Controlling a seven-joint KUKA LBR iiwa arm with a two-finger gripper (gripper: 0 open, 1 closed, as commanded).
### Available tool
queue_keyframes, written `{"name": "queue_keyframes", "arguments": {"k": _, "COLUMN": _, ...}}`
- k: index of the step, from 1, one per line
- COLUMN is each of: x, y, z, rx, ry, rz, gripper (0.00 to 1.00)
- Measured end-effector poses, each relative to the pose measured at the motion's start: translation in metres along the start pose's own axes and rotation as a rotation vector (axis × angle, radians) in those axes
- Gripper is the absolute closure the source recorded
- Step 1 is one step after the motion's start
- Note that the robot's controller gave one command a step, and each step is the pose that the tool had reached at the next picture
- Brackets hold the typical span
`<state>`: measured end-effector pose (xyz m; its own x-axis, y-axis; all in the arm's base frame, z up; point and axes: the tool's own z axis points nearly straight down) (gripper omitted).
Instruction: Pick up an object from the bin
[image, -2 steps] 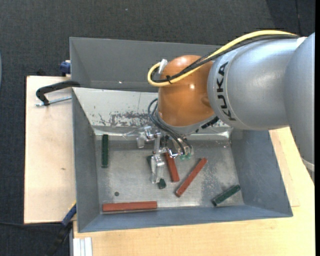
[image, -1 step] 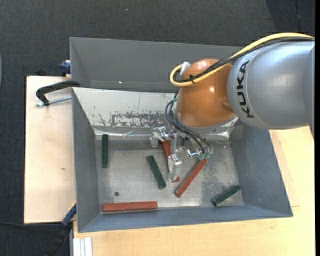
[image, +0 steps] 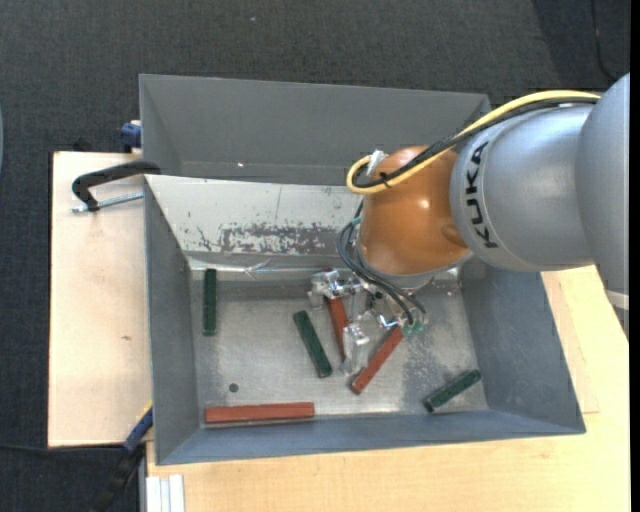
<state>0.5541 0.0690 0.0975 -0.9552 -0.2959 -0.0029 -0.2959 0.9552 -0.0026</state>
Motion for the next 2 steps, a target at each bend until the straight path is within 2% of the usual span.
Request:
{"name": "queue_keyframes", "arguments": {"k": 1, "x": 0.006, "y": 0.0, "z": 0.021, "rx": -0.005, "ry": 0.007, "rz": 0.068, "gripper": 0.0}}
{"name": "queue_keyframes", "arguments": {"k": 2, "x": 0.018, "y": -0.018, "z": 0.022, "rx": -0.004, "ry": 0.001, "rz": -0.005, "gripper": 0.0}}
